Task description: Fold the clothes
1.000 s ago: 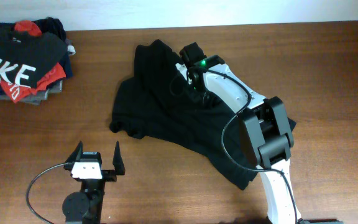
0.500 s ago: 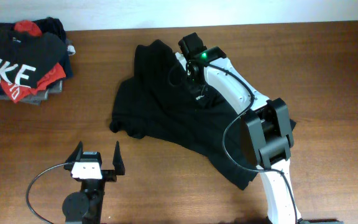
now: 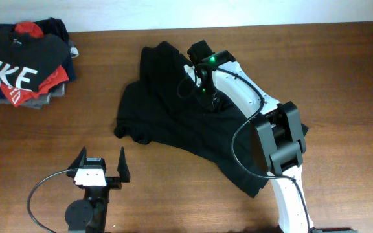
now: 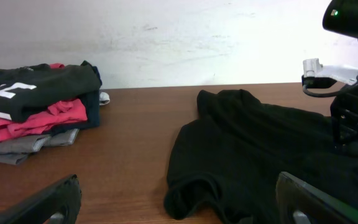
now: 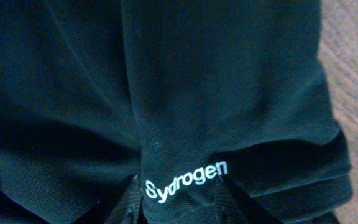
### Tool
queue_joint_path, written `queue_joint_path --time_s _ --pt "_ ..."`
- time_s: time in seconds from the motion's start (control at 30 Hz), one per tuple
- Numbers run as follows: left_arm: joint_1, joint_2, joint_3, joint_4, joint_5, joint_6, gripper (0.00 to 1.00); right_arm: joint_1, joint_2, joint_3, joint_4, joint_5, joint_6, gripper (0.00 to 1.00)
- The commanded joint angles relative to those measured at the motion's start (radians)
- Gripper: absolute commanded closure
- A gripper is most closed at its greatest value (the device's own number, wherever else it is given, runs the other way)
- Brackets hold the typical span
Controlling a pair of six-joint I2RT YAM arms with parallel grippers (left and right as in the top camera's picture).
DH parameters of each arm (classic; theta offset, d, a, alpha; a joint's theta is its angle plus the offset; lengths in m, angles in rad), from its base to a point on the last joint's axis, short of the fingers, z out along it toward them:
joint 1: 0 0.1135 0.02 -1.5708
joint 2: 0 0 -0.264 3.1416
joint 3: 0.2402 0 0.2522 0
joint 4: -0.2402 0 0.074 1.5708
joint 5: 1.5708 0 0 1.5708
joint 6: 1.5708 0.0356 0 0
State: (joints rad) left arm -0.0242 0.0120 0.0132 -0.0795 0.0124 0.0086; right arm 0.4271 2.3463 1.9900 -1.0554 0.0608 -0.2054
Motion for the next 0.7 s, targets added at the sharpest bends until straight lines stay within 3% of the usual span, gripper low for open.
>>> queue_joint_path --time_s 0.0,0.33,0.63,0.67 --pt "-0.004 -0.006 0.0 -0.008 0.018 0.019 0.01 0.005 0.017 -0.019 0.004 -0.013 -0.004 0.55" --pt "-0.004 -0.006 0.0 -0.008 0.018 0.019 0.01 0.005 0.017 -0.049 0.042 -0.013 -0.004 0.56" --pt "-0.004 -0.006 0.0 -0.008 0.018 0.019 0.01 0.005 0.017 -0.056 0.087 -0.011 0.001 0.96" --pt "-0.004 -0.006 0.0 -0.008 0.018 0.019 0.01 0.005 0.017 -0.056 0.094 -0.006 0.009 0.96"
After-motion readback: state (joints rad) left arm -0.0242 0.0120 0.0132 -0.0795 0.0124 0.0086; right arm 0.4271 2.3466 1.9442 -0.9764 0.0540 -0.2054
